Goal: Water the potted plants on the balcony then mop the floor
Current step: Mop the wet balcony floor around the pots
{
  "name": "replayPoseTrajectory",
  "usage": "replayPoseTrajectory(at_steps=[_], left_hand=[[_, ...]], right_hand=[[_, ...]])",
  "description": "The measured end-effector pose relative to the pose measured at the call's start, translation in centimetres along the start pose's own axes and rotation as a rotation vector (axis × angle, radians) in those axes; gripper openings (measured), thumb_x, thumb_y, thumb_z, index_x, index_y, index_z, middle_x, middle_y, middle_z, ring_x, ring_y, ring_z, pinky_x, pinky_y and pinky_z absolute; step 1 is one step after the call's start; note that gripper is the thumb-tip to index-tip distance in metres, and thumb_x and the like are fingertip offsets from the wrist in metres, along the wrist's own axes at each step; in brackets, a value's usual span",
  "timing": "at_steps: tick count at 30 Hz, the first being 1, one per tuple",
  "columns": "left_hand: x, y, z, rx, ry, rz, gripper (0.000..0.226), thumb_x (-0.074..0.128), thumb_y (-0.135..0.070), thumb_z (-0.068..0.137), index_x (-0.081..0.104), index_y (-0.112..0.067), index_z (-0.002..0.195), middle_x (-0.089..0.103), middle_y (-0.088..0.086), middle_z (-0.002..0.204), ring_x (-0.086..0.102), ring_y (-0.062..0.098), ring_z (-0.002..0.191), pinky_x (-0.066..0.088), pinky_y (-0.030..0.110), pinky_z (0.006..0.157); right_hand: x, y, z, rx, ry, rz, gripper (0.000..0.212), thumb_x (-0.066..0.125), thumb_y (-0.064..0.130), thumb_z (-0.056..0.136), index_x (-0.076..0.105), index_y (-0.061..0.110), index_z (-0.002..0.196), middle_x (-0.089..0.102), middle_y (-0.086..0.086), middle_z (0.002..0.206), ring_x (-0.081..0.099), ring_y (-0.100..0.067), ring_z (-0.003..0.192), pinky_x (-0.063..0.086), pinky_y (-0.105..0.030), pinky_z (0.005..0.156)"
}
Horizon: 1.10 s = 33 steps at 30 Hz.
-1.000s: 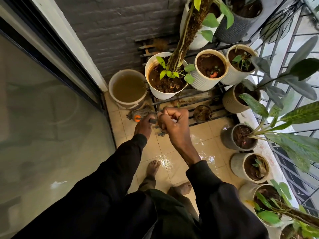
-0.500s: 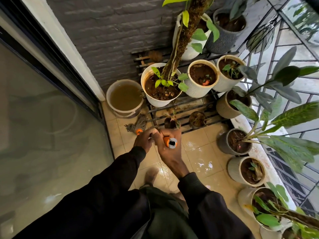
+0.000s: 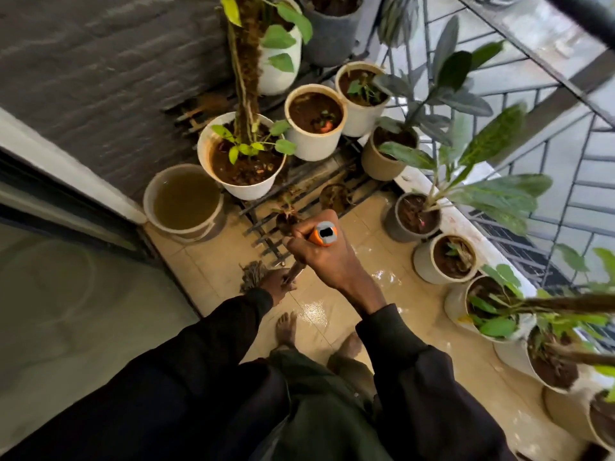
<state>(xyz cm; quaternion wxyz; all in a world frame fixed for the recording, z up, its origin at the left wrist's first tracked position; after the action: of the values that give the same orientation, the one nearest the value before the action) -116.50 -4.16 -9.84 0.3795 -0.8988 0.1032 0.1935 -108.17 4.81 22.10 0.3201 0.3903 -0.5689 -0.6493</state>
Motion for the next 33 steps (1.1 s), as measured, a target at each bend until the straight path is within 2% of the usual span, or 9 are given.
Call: replayPoseTrajectory(at_steps=[4, 8, 13, 16, 19, 21, 24, 28, 33], left_hand=[[1.2, -7.7, -4.2, 0.021, 0.057, -0.004, 0.019, 0.062, -0.002, 0.098, 0.067, 0.009, 0.112, 0.069, 0.031, 0.111, 0.064, 0.046, 0.109, 0.050, 0.052, 0.101], [2.2, -13.3, -6.0, 0.100, 0.095, 0.066, 0.021, 0.056, 0.008, 0.098, 0.065, 0.016, 0.116, 0.066, 0.036, 0.118, 0.061, 0.047, 0.114, 0.045, 0.044, 0.100], [5.3, -16.4, -5.4, 0.224, 0.166, 0.248, 0.017, 0.067, 0.002, 0.093, 0.071, 0.008, 0.109, 0.065, 0.011, 0.092, 0.066, 0.042, 0.105, 0.050, 0.046, 0.100], [9.2, -18.7, -5.3, 0.294, 0.320, 0.379, 0.012, 0.073, 0.000, 0.089, 0.077, -0.009, 0.094, 0.068, 0.000, 0.084, 0.067, 0.023, 0.085, 0.053, 0.046, 0.096], [13.5, -21.0, -5.4, 0.350, 0.402, 0.445, 0.028, 0.079, -0.002, 0.083, 0.071, -0.028, 0.078, 0.069, -0.010, 0.078, 0.067, 0.008, 0.079, 0.054, 0.023, 0.080], [16.6, -23.2, -6.3, 0.374, 0.467, 0.504, 0.027, 0.080, -0.001, 0.082, 0.071, -0.026, 0.080, 0.070, -0.008, 0.081, 0.065, 0.006, 0.081, 0.047, 0.009, 0.074], [21.2, -26.8, -7.3, 0.423, 0.567, 0.573, 0.024, 0.084, -0.005, 0.081, 0.074, -0.027, 0.081, 0.072, -0.007, 0.081, 0.066, 0.006, 0.081, 0.050, 0.018, 0.079], [27.8, -31.7, -10.1, 0.491, 0.720, 0.684, 0.016, 0.089, -0.016, 0.078, 0.082, -0.021, 0.092, 0.075, -0.015, 0.077, 0.068, -0.004, 0.075, 0.054, 0.020, 0.080], [37.7, -37.7, -15.6, 0.625, 0.890, 0.845, 0.022, 0.090, -0.021, 0.078, 0.083, -0.023, 0.098, 0.076, -0.018, 0.079, 0.066, -0.007, 0.071, 0.049, 0.013, 0.069]], right_hand=[[-3.7, -0.6, -3.1, 0.068, -0.053, -0.030, 0.041, 0.058, -0.001, 0.086, 0.035, -0.005, 0.052, 0.035, -0.021, 0.051, 0.029, -0.037, 0.044, 0.027, -0.048, 0.044], [-7.6, 0.1, -6.7, 0.080, -0.194, -0.015, 0.041, 0.062, 0.005, 0.090, 0.042, -0.007, 0.057, 0.043, -0.024, 0.053, 0.039, -0.043, 0.046, 0.033, -0.049, 0.045], [-11.8, -0.8, -13.3, 0.141, -0.492, 0.047, 0.042, 0.066, 0.014, 0.093, 0.045, -0.006, 0.063, 0.051, -0.028, 0.061, 0.052, -0.033, 0.055, 0.043, -0.041, 0.056], [-13.9, -1.5, -18.3, 0.191, -0.712, 0.087, 0.050, 0.064, 0.015, 0.101, 0.044, -0.012, 0.064, 0.050, -0.026, 0.058, 0.050, -0.024, 0.054, 0.044, -0.033, 0.057], [-16.9, -1.0, -23.1, 0.160, -0.986, 0.212, 0.048, 0.063, 0.012, 0.101, 0.050, 0.008, 0.055, 0.045, -0.009, 0.050, 0.045, -0.021, 0.047, 0.041, -0.032, 0.052], [-19.8, -0.2, -26.8, 0.135, -1.136, 0.276, 0.049, 0.063, 0.008, 0.099, 0.052, 0.024, 0.055, 0.046, 0.003, 0.048, 0.043, -0.016, 0.042, 0.040, -0.031, 0.048], [-23.1, 0.8, -32.3, 0.083, -1.294, 0.305, 0.028, 0.066, 0.011, 0.097, 0.051, 0.010, 0.073, 0.047, 0.003, 0.051, 0.045, -0.013, 0.041, 0.041, -0.027, 0.047], [-25.5, 3.4, -40.2, -0.015, -1.417, 0.247, 0.044, 0.063, 0.005, 0.099, 0.049, 0.020, 0.060, 0.043, 0.005, 0.047, 0.040, -0.014, 0.039, 0.037, -0.026, 0.044], [-27.4, 6.8, -50.9, -0.101, -1.672, 0.202, 0.030, 0.071, 0.023, 0.086, 0.052, 0.021, 0.064, 0.046, 0.003, 0.049, 0.042, -0.016, 0.040, 0.038, -0.029, 0.046]])
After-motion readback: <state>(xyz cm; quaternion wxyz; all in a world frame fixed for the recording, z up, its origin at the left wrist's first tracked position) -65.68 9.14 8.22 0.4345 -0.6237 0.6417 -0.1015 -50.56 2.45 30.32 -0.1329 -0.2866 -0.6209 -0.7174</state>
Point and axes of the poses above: each hand's wrist, its own z-axis towards the middle knuckle, its own x-axis out of the palm, y = z × x, the point moved 4 cm from there along z, towards the middle knuckle
